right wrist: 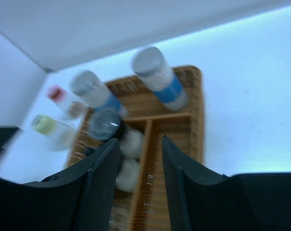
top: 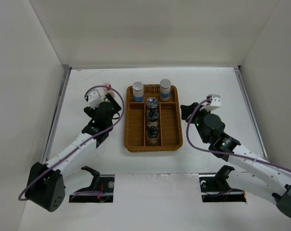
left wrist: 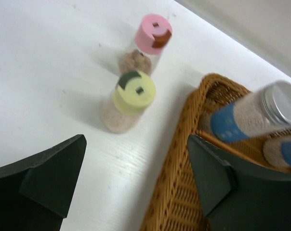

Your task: Organize the condiment bottles

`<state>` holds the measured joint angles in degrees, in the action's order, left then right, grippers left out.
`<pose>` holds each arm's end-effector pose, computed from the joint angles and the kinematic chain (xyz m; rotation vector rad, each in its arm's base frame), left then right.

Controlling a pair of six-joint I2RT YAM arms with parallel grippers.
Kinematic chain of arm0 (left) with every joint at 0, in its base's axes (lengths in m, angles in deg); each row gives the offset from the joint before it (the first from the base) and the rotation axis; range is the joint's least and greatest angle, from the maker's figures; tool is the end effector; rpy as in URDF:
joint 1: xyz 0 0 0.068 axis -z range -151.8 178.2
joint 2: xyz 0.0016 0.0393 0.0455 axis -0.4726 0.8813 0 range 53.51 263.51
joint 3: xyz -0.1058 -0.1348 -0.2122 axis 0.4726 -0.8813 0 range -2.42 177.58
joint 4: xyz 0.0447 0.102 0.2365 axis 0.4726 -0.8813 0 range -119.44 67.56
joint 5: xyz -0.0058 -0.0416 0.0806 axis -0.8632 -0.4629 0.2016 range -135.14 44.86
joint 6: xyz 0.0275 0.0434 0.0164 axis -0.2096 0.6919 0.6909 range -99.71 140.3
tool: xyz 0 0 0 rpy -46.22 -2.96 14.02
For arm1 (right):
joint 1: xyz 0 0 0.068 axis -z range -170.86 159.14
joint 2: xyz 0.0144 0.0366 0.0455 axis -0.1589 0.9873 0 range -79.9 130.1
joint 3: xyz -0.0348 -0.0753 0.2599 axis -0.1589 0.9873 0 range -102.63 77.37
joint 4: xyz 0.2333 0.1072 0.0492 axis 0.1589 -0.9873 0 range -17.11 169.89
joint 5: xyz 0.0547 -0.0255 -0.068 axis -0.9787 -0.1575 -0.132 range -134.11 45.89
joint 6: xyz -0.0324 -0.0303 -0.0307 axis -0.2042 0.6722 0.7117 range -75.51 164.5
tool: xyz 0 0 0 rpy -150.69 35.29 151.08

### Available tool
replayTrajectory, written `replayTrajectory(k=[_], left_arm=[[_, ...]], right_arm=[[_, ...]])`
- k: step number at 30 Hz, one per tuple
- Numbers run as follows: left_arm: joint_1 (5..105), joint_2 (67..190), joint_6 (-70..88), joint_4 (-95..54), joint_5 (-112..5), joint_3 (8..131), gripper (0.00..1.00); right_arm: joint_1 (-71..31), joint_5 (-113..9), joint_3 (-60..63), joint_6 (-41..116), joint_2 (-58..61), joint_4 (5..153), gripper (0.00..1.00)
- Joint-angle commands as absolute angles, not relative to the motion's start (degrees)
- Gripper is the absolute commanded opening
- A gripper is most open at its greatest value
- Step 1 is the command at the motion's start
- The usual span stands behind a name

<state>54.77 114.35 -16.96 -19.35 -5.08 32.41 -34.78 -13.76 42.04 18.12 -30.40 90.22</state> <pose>0.2168 -0.0829 0.2510 -0.6079 1.7729 -0.0746 0.1604 0.1294 0.3055 0.1572 1.6452 0.5073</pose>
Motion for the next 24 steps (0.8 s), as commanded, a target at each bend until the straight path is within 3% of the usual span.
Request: replayTrajectory(k=[1,4,8,17,24], left_arm=[[51.1,118.4,-12.1,-21.9,-8.9,40.8,0.87],[49.3,123.3,-11.4,-25.3,-11.5,46.9,0.87],[48.4,128.0,-10.0,-29.5,-10.2,51.5,0.85],[47.1,134.6,-9.2,-30.7,-10.9,53.0,0.80],[45.7,139.5,-8.2,-26.7,-11.0,53.9,0.67]], right_arm=[[-32.1,-17.6,47.4,17.1,-30.2,94.6,0.58],[-28.8,-22.0,50.1,16.4,-28.8,98.7,0.72],[-27.8,-25.1,50.2,14.6,-26.2,100.4,0.79],[-28.5,-25.6,49.7,14.8,-24.0,100.5,0.82],[-28.5,-25.6,49.2,15.1,-23.3,99.9,0.83]])
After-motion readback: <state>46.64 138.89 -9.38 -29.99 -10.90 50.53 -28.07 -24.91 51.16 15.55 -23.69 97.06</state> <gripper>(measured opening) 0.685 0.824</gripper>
